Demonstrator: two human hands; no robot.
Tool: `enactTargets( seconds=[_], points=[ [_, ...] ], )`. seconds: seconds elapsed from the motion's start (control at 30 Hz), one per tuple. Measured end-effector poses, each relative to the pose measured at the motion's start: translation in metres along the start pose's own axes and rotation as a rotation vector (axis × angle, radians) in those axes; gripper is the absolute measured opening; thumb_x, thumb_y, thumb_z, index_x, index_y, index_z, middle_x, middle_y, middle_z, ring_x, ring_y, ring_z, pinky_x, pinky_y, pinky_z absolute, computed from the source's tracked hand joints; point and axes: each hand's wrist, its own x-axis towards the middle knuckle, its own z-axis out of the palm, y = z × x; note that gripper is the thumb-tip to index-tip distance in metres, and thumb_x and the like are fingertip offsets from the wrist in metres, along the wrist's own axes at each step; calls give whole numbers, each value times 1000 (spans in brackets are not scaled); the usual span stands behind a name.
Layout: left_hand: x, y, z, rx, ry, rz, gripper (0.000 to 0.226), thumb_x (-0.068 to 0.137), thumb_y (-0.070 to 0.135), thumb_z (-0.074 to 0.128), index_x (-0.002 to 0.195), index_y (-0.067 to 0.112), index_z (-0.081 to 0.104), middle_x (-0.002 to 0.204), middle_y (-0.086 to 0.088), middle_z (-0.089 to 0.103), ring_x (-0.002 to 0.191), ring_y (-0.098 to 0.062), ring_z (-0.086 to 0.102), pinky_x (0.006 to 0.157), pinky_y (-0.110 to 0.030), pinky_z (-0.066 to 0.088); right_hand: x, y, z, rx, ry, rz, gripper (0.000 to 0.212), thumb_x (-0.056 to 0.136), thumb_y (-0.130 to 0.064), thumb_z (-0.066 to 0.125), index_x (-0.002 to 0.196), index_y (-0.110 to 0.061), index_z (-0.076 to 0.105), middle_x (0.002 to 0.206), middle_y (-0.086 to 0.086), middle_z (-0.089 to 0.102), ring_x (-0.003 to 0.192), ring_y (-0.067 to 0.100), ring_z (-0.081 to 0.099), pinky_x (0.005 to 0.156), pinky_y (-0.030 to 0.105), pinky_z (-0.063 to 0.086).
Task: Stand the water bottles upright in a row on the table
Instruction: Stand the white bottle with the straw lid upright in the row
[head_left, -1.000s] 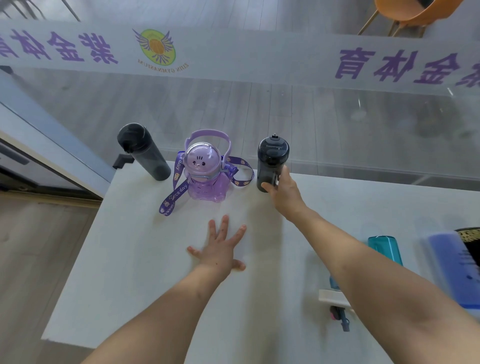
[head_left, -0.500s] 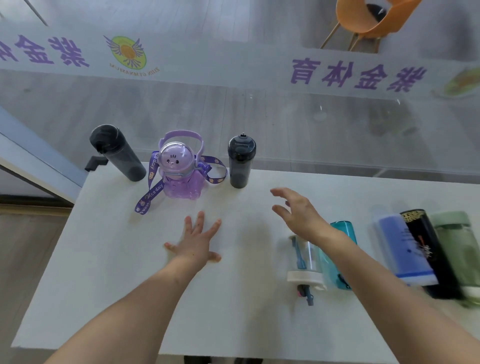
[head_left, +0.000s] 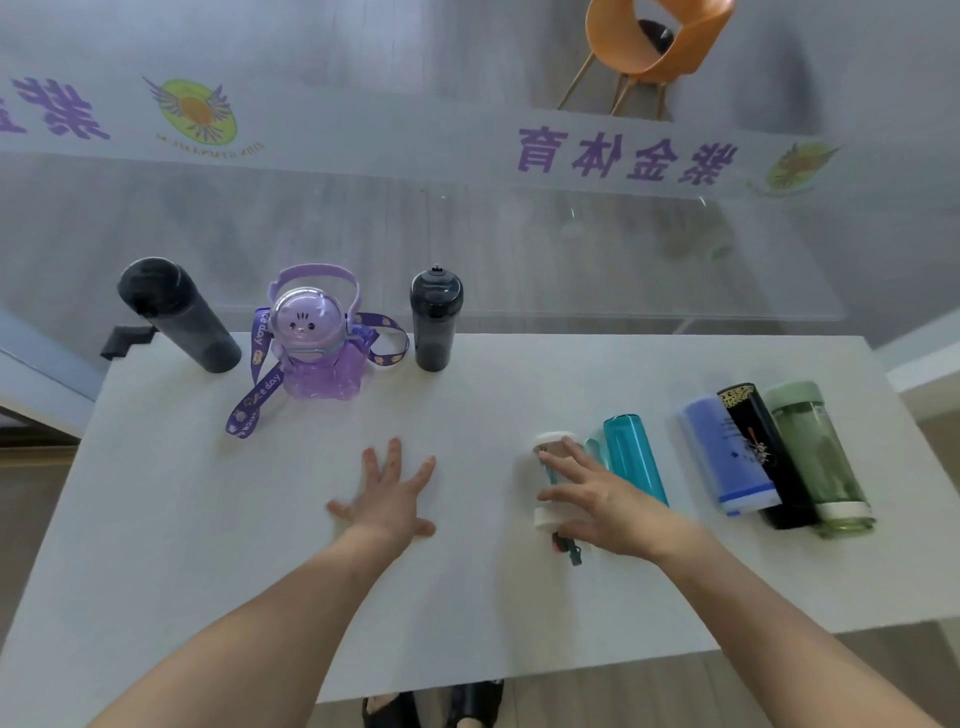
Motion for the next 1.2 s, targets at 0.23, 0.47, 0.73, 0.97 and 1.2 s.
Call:
enactTargets(
  seconds=[0.23, 0.47, 0.73, 0.97, 1.2],
  points=[
    [1, 4, -3, 1, 0, -27, 95, 91, 53, 69, 154, 60, -1, 166, 8, -30, 153, -29, -25, 100, -79, 30, 27, 5, -43, 723, 311, 296, 25, 101, -34, 62, 124, -36, 73, 139, -14, 63, 132, 4, 53, 117, 30, 38],
    [15, 45, 0, -38, 31, -28, 95, 90, 59, 68, 154, 61, -3, 167, 7, -27, 153, -28, -25, 101, -80, 29, 68, 23, -75, 977, 439, 394, 18, 103, -20, 57, 110, -19, 73, 97, 6, 69, 89, 19, 63, 76, 25, 54],
    [21, 74, 12, -28, 29, -129, 105, 87, 59, 71, 150, 64, -12, 163, 2, -37, 150, -35, -30, 97, -82, 29, 67, 42, -78, 1107, 367, 360, 41, 108, -45, 39, 136, -26, 62, 124, 2, 68, 112, 17, 63, 90, 23, 50],
    [18, 76, 5, -70, 76, -148, 101, 84, 63, 71, 154, 62, -2, 166, 7, -27, 153, -31, -24, 98, -81, 33, 42, 36, -51, 646, 524, 402, 99, 63, -79, 74, 144, -34, 39, 137, -14, 42, 120, 4, 47, 97, 32, 43],
    [21, 75, 7, -66, 56, -149, 108, 83, 57, 76, 151, 64, -7, 164, 9, -32, 152, -31, -27, 96, -81, 32, 59, 46, -64, 628, 478, 228, 86, 69, -41, 92, 140, -23, 47, 130, -9, 56, 115, 13, 56, 102, 33, 48]
  ],
)
